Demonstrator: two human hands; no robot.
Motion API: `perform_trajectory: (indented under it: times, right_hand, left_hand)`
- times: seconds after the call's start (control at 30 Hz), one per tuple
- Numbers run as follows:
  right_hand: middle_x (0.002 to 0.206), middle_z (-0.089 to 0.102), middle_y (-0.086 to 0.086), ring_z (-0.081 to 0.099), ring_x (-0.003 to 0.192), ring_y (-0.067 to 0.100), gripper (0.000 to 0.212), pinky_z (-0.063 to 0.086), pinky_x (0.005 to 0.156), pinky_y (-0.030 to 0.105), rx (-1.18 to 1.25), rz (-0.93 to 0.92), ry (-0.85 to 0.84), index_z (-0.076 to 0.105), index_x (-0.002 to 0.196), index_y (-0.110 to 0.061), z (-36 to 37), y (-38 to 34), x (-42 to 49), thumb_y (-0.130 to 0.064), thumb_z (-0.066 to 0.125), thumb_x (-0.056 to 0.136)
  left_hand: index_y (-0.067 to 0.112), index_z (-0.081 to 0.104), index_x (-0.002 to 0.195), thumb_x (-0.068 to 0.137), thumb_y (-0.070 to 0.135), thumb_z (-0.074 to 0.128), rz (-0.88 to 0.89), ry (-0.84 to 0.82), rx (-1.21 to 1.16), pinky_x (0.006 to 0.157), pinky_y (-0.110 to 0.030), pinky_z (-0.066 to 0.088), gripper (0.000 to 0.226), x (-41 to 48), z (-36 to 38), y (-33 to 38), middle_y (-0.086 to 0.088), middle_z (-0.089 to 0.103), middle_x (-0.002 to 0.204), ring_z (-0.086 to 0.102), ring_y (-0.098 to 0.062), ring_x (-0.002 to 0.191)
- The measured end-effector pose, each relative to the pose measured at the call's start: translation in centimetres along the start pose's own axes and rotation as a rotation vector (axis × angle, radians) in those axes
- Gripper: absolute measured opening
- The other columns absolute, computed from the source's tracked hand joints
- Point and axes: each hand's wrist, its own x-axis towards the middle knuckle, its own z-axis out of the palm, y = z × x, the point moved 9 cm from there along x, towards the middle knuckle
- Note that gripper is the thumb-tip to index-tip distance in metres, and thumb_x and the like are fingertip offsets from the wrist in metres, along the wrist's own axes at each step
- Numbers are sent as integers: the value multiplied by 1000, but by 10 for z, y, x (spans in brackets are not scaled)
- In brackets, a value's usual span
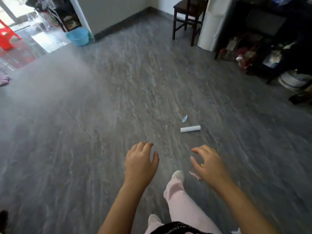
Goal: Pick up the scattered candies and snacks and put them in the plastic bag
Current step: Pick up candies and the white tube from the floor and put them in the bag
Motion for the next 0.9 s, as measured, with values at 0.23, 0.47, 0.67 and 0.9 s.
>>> perform_trajectory:
  times: [0.23,0.47,0.67,0.9]
  right_hand:
    - [89,64,21,62,83,39,17,49,72,44,-25,325,35,64,91,1,-8,135,121,-6,66,76]
    - [92,64,19,60,85,36,19,46,74,38,-20,367,98,64,93,-2,12,196,250,-10,66,76]
    - [95,63,19,59,89,36,22,48,76,43,1,479,44,62,97,-2,111,305,331,-11,66,77]
    - [103,65,15,60,94,32,26,45,78,35,-12,578,11,62,101,-4,244,441,383,-17,65,79]
  left_hand:
    - [10,66,90,76,32,43,122,-149,76,67,-36,51,35,155,55,15,-6,69,87,64,-29,76]
    - [11,65,92,76,34,40,209,-257,84,69,-35,50,37,305,149,32,-5,69,90,64,-27,80]
    - [15,66,81,71,29,41,416,-495,199,62,-33,53,31,393,332,34,-2,69,83,65,-25,73]
    - [16,47,125,90,25,44,412,-602,192,98,-33,32,37,473,533,-20,-2,48,134,40,-22,122]
